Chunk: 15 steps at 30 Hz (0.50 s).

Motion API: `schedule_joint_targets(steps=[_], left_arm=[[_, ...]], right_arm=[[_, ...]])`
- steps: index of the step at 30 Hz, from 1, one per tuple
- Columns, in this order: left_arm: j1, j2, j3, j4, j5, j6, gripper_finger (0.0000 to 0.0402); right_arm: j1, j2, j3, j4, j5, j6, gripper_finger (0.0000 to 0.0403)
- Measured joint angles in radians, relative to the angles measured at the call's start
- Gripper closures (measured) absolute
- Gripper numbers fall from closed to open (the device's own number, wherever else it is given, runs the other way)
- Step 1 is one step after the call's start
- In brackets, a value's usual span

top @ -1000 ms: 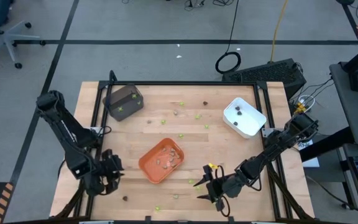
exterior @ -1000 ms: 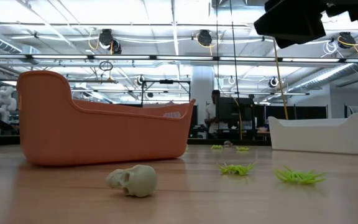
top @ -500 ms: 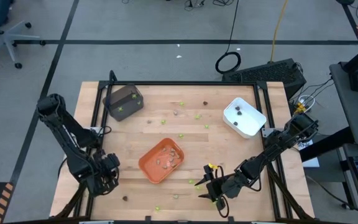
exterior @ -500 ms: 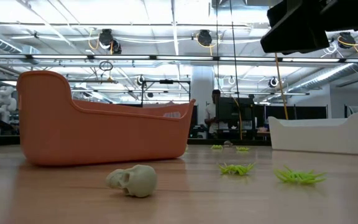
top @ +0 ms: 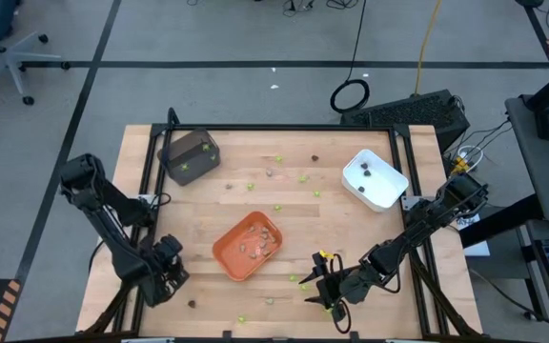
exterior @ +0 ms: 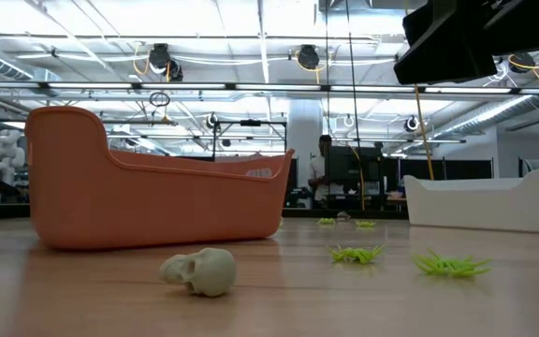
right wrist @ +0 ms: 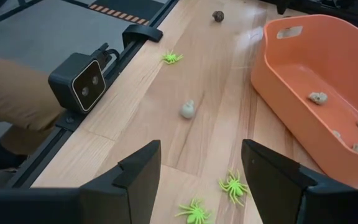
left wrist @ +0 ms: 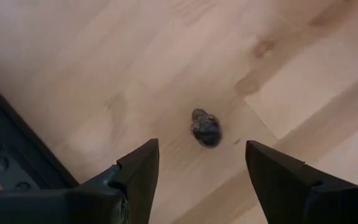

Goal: Sort Halloween decoration
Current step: Put the small transparent skull toy into the white bin

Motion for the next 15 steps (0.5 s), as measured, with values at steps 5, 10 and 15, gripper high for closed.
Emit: schedule_joint_targets(steps=[5,10,15], left_arm=[[0.0,0.047,0.0,0.004,-0.005,-0.082,0.0166],[0.0,0.094,0.0,0.018,-0.022,-0.159,0.0166],[0.001,0.133,0.0,0.071,-0.026,-0.188,0.0178]], right_arm=[[0.0,0.0,0.0,0.0,0.0,0.0,0.0195],[0.0,0.0,0.0,0.0,0.0,0.0,0.0195],[0.0,0.0,0.0,0.0,0.0,-0.003,0.0195]])
